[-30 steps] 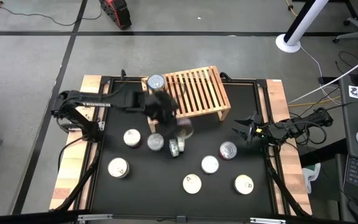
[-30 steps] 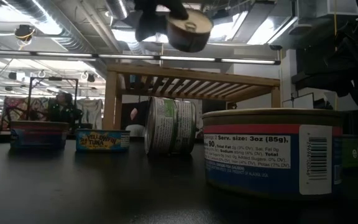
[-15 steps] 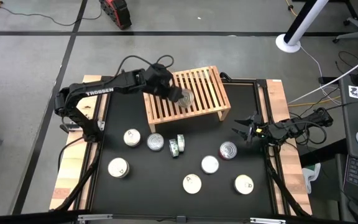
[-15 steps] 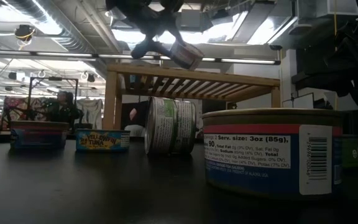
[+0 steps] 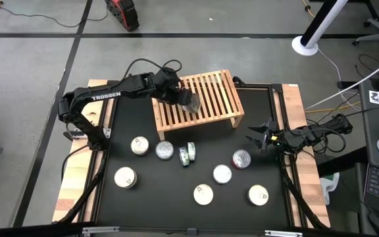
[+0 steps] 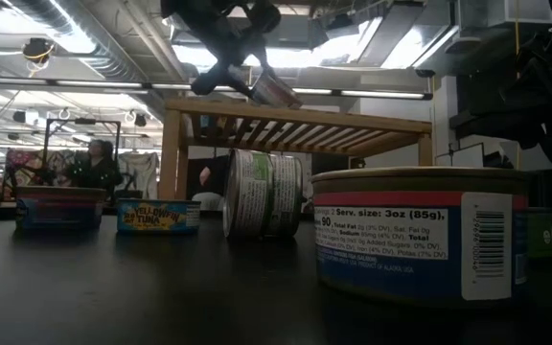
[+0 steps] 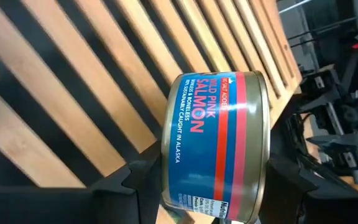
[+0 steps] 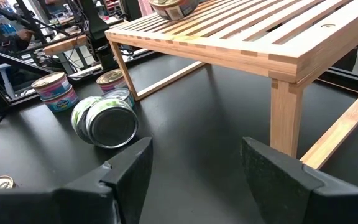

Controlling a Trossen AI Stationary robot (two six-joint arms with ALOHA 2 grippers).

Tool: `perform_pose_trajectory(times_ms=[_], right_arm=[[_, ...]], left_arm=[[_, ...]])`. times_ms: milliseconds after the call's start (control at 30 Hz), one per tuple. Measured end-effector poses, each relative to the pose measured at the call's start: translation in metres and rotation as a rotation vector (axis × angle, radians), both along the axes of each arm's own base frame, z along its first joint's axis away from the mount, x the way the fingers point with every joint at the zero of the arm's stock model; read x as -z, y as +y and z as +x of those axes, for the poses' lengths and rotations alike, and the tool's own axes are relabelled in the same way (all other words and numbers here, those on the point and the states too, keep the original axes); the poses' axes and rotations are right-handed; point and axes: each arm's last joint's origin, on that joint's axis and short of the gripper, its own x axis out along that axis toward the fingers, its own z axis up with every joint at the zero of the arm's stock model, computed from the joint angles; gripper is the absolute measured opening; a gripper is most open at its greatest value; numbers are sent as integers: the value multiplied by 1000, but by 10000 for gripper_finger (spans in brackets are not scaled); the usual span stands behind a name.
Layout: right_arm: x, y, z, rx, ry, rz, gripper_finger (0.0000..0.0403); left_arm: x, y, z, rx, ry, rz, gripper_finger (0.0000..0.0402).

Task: Stack canned seafood by type on shelf
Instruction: Put the blue tuna can on the shelf, then put the green and white tuna can on the shelf

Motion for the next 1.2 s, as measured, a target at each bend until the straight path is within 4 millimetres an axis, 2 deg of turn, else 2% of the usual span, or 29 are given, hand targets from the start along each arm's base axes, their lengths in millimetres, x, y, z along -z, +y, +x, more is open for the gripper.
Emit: perform_pose_trajectory(times_ms=[167, 667, 833, 1200], right_arm=[[0, 0, 0, 0, 0, 0, 243], [0, 0, 0, -1, 0, 0, 243], [0, 0, 0, 0, 0, 0, 243], [0, 0, 0, 0, 0, 0, 243]], left_arm=[[2, 1, 3, -16, -9, -14, 193], [7, 1, 1, 28, 52, 42, 260], [7, 2, -1, 92, 78, 95, 264], [-1, 12, -15, 66, 85, 106, 264]])
